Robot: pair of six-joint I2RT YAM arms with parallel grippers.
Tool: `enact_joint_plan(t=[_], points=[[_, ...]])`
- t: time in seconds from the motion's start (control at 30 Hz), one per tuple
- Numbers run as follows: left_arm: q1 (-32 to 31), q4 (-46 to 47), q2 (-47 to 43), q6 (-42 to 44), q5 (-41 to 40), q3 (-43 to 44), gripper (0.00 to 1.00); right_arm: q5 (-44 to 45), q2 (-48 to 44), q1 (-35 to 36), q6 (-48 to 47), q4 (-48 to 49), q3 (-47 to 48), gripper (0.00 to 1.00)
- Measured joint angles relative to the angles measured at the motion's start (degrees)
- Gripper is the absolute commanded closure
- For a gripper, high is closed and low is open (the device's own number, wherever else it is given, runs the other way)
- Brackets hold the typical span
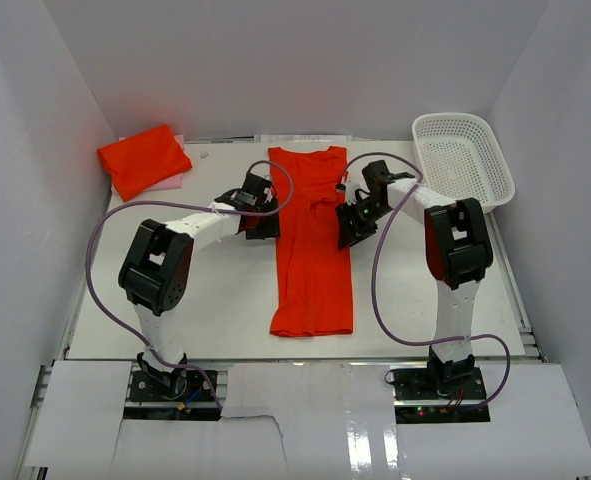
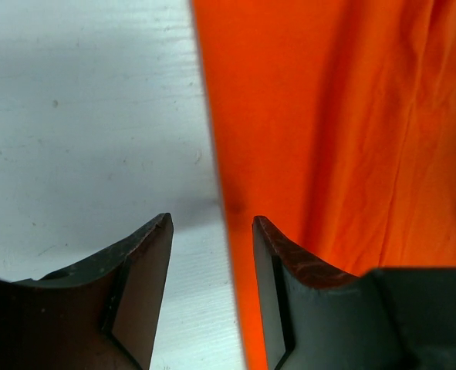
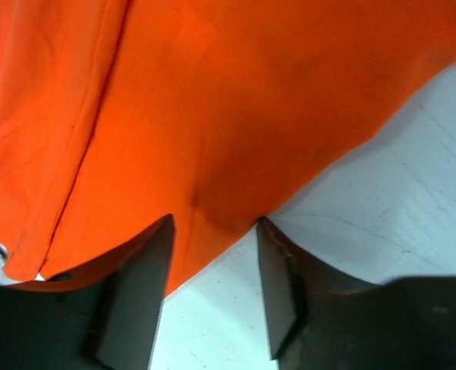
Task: Fold and stack the t-shirts
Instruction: Rotate the tshirt 90 degrees
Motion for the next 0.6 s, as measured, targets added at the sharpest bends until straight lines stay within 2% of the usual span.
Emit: enact_joint_plan(t=[0.03, 0.27, 0.33, 0.4, 0.5, 0.6], points=[[-0.09, 0.22, 0.02, 0.00, 0.00, 0.13, 0.46, 0.24, 0.07, 0.02, 0.07, 0.20, -0.07, 0.53], [-1.27, 0.79, 0.55, -0.07, 0.07, 0.68, 0.47, 0.72, 0.26, 0.04, 0.72, 1.40, -0.42, 0.59], [-1.46, 0.79, 1.14, -0.07, 0.13, 0.68, 0.48, 0.87, 0.26, 0.04, 0.70, 1.81, -0.59, 0.70], [-1.68, 0.92, 1.92, -0.07, 0.24, 0.66, 0.48, 1.25, 0.31, 0.04, 0.72, 2.45, -0.85, 0.75], [-1.79, 1.49, 2.86, -0.09, 0.31, 0.79, 0.49, 1.55, 0.59, 0.04, 0.90, 2.64, -0.87, 0.88], [-1.90, 1.70, 2.91, -0.13, 0.31, 0.79, 0.51, 1.64, 0.70, 0.04, 0.94, 2.69, -0.87, 0.92]])
